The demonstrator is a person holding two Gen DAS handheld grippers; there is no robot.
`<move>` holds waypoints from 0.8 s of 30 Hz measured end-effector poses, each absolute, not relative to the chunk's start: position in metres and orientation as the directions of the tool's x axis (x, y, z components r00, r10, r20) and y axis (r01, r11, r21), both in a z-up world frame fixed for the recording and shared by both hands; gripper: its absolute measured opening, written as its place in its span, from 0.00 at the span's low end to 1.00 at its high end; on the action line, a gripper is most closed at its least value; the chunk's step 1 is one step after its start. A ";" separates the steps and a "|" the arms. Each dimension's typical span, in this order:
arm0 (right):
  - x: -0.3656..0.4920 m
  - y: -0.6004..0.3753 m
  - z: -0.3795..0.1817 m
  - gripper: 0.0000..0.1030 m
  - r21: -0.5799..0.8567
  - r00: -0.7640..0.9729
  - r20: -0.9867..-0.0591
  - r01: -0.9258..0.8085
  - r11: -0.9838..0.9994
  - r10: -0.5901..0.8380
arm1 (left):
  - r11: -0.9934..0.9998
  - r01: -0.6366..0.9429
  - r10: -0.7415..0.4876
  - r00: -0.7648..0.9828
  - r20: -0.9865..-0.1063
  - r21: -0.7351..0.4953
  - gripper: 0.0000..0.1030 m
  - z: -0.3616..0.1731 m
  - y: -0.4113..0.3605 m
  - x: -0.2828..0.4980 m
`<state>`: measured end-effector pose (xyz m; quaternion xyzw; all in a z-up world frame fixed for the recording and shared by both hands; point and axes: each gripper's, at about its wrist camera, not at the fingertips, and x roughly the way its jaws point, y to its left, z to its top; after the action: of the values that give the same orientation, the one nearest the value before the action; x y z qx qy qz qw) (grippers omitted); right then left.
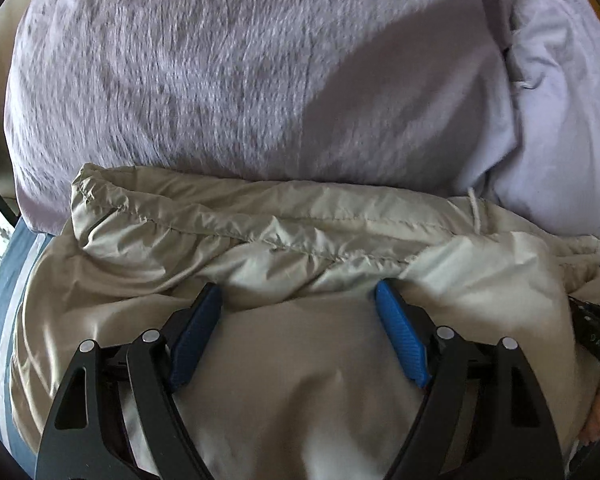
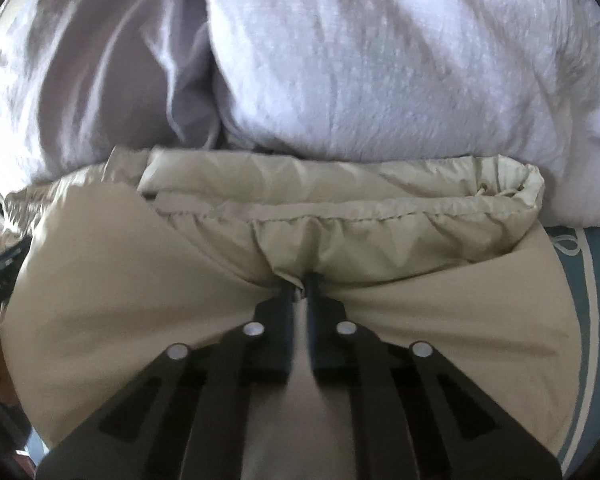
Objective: Fold large clothes
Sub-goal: 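Lower the folded hem onto the collar and open both grippers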
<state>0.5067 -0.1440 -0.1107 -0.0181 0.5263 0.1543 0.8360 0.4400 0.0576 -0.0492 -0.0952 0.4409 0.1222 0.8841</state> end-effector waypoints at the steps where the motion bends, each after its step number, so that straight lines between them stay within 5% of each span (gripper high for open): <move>1: 0.509 -0.145 -0.111 0.04 0.134 0.403 -0.884 -0.270 0.953 0.238 | 0.950 -0.306 0.137 0.581 -0.802 -0.059 0.79 -0.052 0.058 0.444; 24: 0.554 -0.143 -0.141 0.08 0.169 0.430 -0.861 -0.259 0.951 0.271 | 0.924 -0.382 0.220 0.564 -0.796 -0.015 0.86 -0.117 0.058 0.515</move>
<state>0.5538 -0.1428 -0.1412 0.0058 0.5102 0.1565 0.8457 0.5145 0.0583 -0.1172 -0.0931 0.4344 0.1711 0.8794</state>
